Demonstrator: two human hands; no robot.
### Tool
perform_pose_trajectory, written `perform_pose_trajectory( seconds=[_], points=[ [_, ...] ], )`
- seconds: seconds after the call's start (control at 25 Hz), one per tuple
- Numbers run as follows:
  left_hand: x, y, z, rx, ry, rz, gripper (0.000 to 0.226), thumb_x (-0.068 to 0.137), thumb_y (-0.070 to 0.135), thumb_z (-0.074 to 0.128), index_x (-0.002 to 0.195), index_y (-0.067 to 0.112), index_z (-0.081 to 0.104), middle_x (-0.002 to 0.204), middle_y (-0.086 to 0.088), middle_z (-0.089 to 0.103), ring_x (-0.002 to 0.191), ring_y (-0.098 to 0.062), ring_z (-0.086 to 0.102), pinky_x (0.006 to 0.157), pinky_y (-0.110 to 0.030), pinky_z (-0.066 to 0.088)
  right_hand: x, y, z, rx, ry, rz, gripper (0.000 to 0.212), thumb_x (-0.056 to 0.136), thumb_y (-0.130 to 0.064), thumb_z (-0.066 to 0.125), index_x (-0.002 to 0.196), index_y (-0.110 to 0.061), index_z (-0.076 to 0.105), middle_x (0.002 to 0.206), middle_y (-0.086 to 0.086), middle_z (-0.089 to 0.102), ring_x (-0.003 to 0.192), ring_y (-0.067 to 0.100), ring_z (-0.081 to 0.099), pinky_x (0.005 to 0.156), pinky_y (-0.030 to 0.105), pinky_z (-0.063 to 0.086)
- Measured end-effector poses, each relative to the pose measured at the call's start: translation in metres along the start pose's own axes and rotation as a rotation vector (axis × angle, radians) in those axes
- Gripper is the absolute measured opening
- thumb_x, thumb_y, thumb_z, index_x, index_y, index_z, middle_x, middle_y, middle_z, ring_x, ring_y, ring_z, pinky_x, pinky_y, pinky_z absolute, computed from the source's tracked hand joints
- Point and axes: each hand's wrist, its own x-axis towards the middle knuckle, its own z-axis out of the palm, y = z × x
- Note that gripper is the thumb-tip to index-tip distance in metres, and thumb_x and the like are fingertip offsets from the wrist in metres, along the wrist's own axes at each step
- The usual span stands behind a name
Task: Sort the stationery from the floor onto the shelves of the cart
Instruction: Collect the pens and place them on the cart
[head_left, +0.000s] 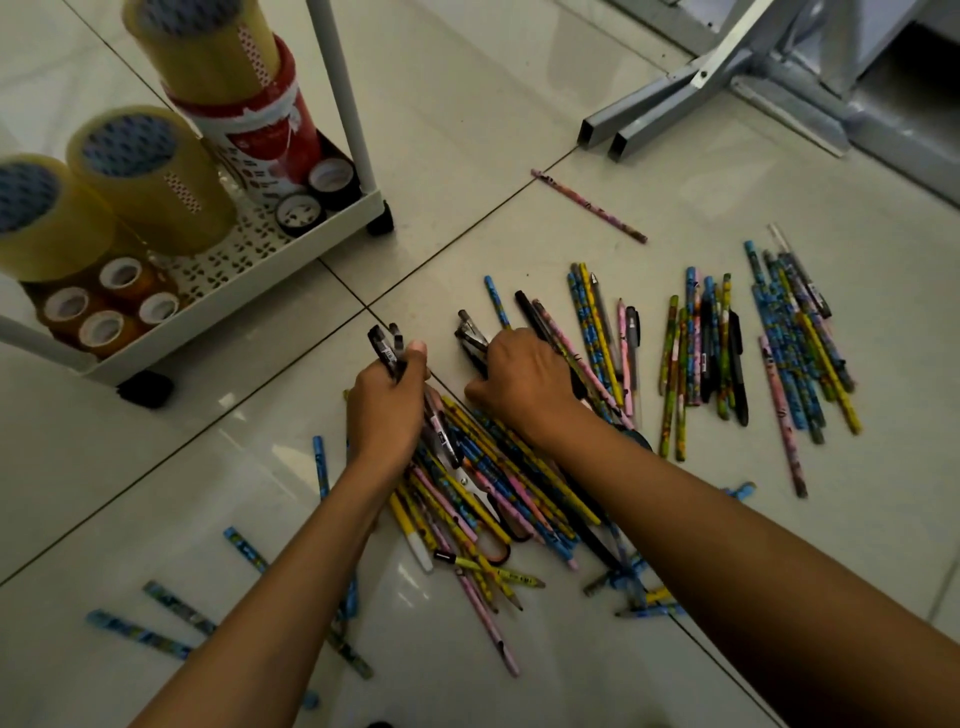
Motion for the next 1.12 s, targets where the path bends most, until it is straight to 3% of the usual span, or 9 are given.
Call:
perform_pose_trajectory(
  seconds=[0.12,0.24,0.36,0.48,0.6,0.68,0.84,0.92,1.12],
  points=[
    [0.001,-0.002,-0.001,-0.071,-0.039,-0.01,0.043,0.098,0.043,0.042,0.07,0.016,0.058,0.061,-0.005,0.066,0.063,-0.028,0.067,0.073,-0.038,0.055,-0.003,-0.003,0.002,-0.011,0.021,-0.022,0.022,0.085,-0.018,0.062,0.102,-0.004,0.06,0.107,0.012,0.06,0.096,0.029,0.06,0.065,0.029,0.035],
    [-0.003,0.0,-0.002,-0.199,-0.082,-0.033,0.038,0.099,0.038,0.043,0.073,0.014,0.055,0.055,-0.002,0.063,0.067,-0.034,0.069,0.071,-0.046,0.058,0.001,0.0,-0.003,-0.019,-0.016,-0.014,0.019,0.085,-0.021,0.062,0.097,-0.006,0.061,0.102,0.011,0.062,0.095,0.03,0.062,0.064,0.03,0.035],
    [-0.006,0.001,-0.003,-0.235,-0.098,-0.009,0.033,0.1,0.035,0.043,0.075,0.015,0.052,0.057,-0.002,0.06,0.06,-0.031,0.066,0.066,-0.042,0.057,0.004,0.008,-0.012,0.071,-0.071,0.02,0.024,0.088,-0.032,0.06,0.092,-0.009,0.059,0.091,0.01,0.06,0.087,0.03,0.06,0.062,0.031,0.037],
    [-0.007,0.003,-0.002,-0.218,-0.116,0.038,0.024,0.098,0.034,0.047,0.08,0.019,0.051,0.059,0.001,0.054,0.052,-0.02,0.058,0.058,-0.033,0.051,0.003,0.022,-0.02,0.336,-0.07,0.071,0.026,0.09,-0.036,0.057,0.084,-0.011,0.055,0.076,0.003,0.055,0.073,0.024,0.056,0.059,0.031,0.04],
    [-0.005,-0.003,0.003,-0.152,-0.12,0.07,0.027,0.097,0.037,0.049,0.077,0.019,0.05,0.06,0.0,0.049,0.05,-0.018,0.05,0.057,-0.031,0.043,0.0,0.039,-0.029,0.55,-0.046,0.115,0.02,0.092,-0.028,0.054,0.09,-0.009,0.06,0.075,0.002,0.06,0.068,0.02,0.057,0.054,0.026,0.041],
    [-0.004,-0.008,0.008,-0.127,-0.128,0.083,0.03,0.095,0.041,0.049,0.073,0.02,0.05,0.061,-0.003,0.048,0.056,-0.022,0.048,0.061,-0.035,0.04,-0.005,0.049,-0.036,0.728,0.004,0.149,0.017,0.093,-0.021,0.051,0.083,-0.012,0.061,0.07,-0.004,0.065,0.059,0.012,0.059,0.052,0.022,0.043],
    [-0.01,-0.007,0.02,-0.027,-0.137,0.087,0.035,0.094,0.039,0.054,0.066,0.019,0.045,0.06,-0.001,0.044,0.057,-0.018,0.043,0.058,-0.029,0.034,-0.019,0.064,-0.049,1.213,0.106,0.295,0.023,0.094,-0.015,0.046,0.079,-0.007,0.062,0.079,0.009,0.068,0.042,0.006,0.048,0.045,0.021,0.039],
    [-0.014,-0.004,0.029,0.061,-0.139,0.075,0.034,0.092,0.038,0.059,0.068,0.015,0.052,0.06,0.0,0.047,0.059,-0.019,0.048,0.056,-0.028,0.034,-0.024,0.072,-0.052,1.292,0.116,0.373,0.024,0.092,-0.02,0.049,0.074,-0.01,0.062,0.074,0.012,0.061,0.043,0.011,0.041,0.044,0.025,0.035],
    [-0.023,0.008,0.069,0.397,-0.223,0.154,0.039,0.088,0.044,0.062,0.072,0.01,0.054,0.061,-0.002,0.05,0.062,-0.023,0.053,0.052,-0.03,0.038,-0.037,0.097,-0.055,1.368,0.138,0.497,0.017,0.091,-0.024,0.057,0.081,-0.012,0.064,0.066,0.0,0.058,0.042,0.008,0.045,0.044,0.024,0.037]
  ],
)
